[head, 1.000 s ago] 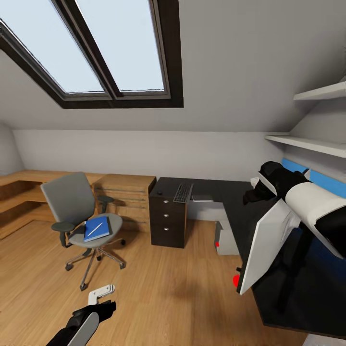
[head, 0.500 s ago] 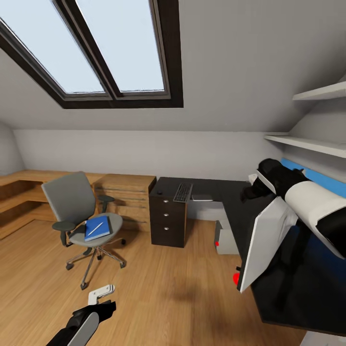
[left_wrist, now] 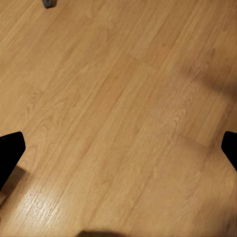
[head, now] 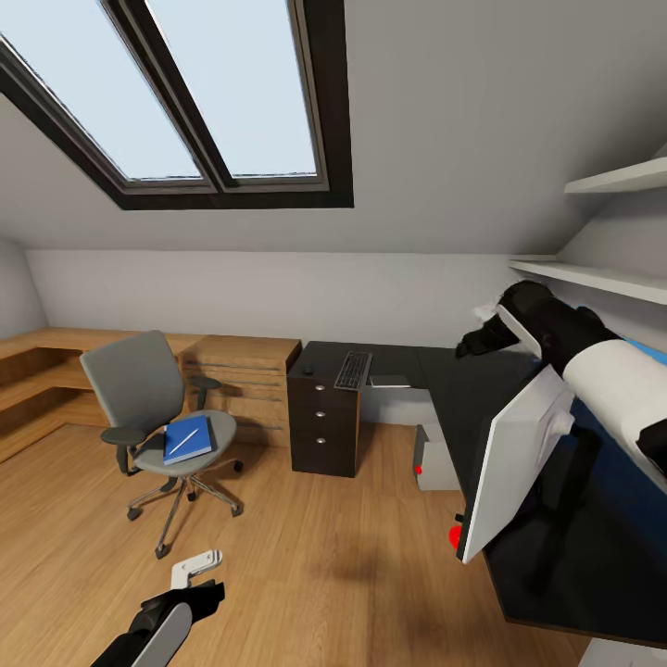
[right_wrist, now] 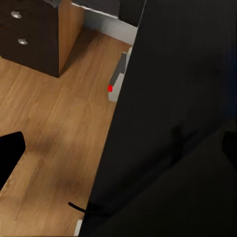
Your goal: In the bedroom, organize the workspace by keeping the computer under the desk, ensuring the monitor is on the desk, placing the keyboard on the desk next to the monitor, placing the mouse on the desk next to the keyboard, moving the folder from the swivel chair onto the desk next to the mouse, stacking the notebook on top of the folder with the pen on top of the notebook, and positioning the swivel chair next to the desk.
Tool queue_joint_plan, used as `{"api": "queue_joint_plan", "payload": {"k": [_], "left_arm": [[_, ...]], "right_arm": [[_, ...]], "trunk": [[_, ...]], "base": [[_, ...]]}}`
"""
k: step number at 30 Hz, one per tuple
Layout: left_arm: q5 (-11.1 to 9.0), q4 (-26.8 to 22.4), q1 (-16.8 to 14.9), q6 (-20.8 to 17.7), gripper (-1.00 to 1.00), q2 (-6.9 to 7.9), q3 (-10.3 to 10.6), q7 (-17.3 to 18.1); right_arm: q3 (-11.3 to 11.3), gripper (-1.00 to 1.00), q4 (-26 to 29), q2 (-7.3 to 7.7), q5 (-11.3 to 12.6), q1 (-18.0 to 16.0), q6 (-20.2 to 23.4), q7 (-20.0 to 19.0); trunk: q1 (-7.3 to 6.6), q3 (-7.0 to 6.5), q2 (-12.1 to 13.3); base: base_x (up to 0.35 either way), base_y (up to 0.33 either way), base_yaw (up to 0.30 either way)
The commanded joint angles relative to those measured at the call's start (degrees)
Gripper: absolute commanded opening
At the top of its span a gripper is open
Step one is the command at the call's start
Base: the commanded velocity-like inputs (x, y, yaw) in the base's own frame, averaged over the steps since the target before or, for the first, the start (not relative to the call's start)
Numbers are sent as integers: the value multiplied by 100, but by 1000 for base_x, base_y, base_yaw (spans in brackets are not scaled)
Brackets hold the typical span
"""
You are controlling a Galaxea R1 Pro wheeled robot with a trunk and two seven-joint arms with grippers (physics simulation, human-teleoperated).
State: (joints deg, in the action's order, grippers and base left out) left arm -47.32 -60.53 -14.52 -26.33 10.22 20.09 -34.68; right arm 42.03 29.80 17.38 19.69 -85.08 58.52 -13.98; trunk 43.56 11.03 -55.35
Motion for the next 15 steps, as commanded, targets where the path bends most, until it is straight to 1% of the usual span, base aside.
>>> {"api": "queue_joint_plan", "payload": {"k": [1, 2, 3, 4, 5, 6, 7, 8, 9, 10, 11, 13, 15], "left_arm": [[-47, -7, -7, -4, 100, 7, 24, -51], [-47, -6, -7, -4, 100, 7, 25, -50], [-45, -5, -7, -4, 100, 7, 27, -49], [-44, -4, -7, -4, 100, 7, 29, -49], [-43, -4, -7, -4, 100, 5, 33, -50], [-46, -1, -7, -4, 100, 3, 36, -49], [-47, 2, -7, -4, 100, 3, 43, -50], [-48, 3, -7, -4, 100, 2, 49, -52], [-48, 4, -7, -4, 100, 0, 61, -53], [-48, 5, -7, -4, 100, 0, 66, -54], [-49, 12, -7, -4, 100, -2, 85, -58], [-49, 14, -7, -4, 100, -2, 113, -61], [-49, 14, -7, -4, 100, -2, 129, -66]], "right_arm": [[-47, 100, 130, 64, 15, -8, 6, -15], [-140, 100, 242, 116, 14, -8, 0, -14], [-357, 100, 462, 226, 12, -8, -9, -3], [-479, 100, 566, 283, 13, -8, -12, 6], [-733, 100, 773, 400, 14, -8, -20, 33], [-1096, 100, 1083, 577, 16, -8, -25, 73], [-1294, 100, 1275, 684, 16, -8, -25, 91], [-1370, 100, 1361, 732, 16, -8, -25, 98], [-1479, 100, 1505, 818, 17, -8, -22, 107], [-1517, 100, 1561, 857, 17, -8, -21, 110], [-1630, 100, 1722, 1028, 18, -8, -12, 113], [-1656, 100, 1754, 1110, 18, -8, -10, 115], [-1666, 100, 1760, 1148, 17, -8, -9, 118]], "trunk": [[2, 10, -6], [2, 10, -6], [2, 10, -6], [2, 10, -6], [2, 10, -6], [2, 10, -6], [2, 10, -6], [2, 10, -6], [2, 10, -6], [2, 10, -6], [2, 10, -6], [2, 10, -6], [2, 10, -6]], "base": [[0, 0, 0], [0, 0, 0], [0, 0, 0], [0, 0, 0], [0, -30, 0], [-72, -133, 0], [-130, -173, 0], [-153, -186, 0], [-187, -203, 0], [-199, -210, 0], [-232, -226, 0], [-237, -229, 0], [-242, -231, 0]]}}
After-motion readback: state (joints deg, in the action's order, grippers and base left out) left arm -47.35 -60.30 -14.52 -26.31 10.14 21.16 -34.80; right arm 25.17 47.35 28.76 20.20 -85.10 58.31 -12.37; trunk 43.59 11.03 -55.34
